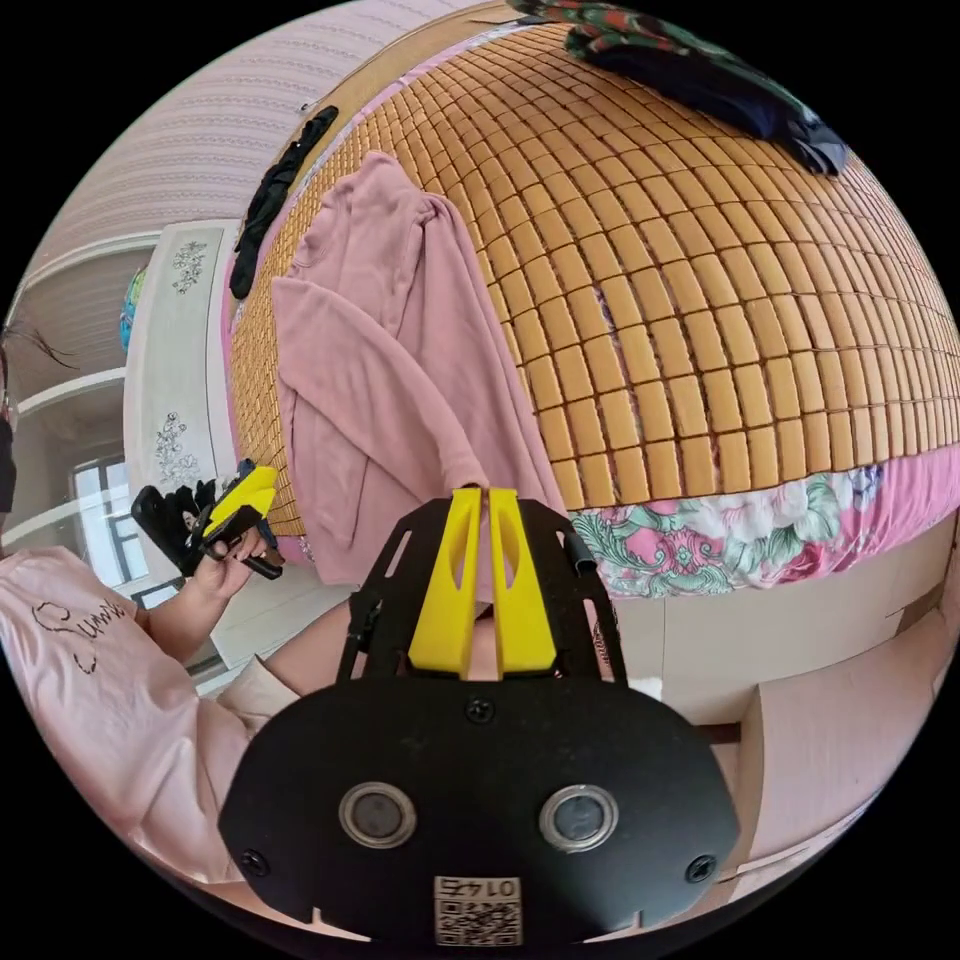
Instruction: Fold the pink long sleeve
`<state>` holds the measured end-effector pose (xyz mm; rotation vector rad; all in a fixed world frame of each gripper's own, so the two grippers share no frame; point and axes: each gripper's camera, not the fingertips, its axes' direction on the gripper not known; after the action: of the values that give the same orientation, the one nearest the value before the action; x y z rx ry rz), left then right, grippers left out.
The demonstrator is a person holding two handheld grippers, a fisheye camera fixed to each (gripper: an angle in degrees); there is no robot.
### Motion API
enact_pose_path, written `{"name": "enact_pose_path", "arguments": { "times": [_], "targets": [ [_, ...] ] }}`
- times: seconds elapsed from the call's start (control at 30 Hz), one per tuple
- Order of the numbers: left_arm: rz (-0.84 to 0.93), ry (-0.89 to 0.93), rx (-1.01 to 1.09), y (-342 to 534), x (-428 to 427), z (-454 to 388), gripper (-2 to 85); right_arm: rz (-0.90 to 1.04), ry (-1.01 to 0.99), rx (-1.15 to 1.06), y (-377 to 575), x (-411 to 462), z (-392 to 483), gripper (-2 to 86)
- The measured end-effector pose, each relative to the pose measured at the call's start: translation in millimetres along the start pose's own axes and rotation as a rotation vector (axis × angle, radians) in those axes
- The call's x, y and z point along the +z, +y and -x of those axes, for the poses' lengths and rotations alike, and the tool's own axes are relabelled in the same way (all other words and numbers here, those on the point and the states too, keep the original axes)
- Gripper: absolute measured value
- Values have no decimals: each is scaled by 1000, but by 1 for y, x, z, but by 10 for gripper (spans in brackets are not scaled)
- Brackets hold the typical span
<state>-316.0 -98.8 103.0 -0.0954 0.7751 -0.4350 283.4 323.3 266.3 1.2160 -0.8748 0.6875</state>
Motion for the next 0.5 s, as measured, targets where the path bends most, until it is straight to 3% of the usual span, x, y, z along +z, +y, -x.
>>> {"name": "enact_pose_path", "arguments": {
  "times": [0.13, 0.27, 0.4, 0.5],
  "targets": [
    [-47, -231, -174, -35, -37, 91, 75, -76, 173, -172, -57, -5, 37, 18],
    [-76, -311, -291, -95, -65, 174, 83, -187, 240, -420, -133, -11, 98, 53],
    [-121, -353, -277, -137, -67, 200, 91, -267, 188, -448, -174, -16, 123, 70],
    [-104, -427, -262, -158, -52, 210, 102, -272, 262, -459, -208, -5, 137, 81]
  ]
}}
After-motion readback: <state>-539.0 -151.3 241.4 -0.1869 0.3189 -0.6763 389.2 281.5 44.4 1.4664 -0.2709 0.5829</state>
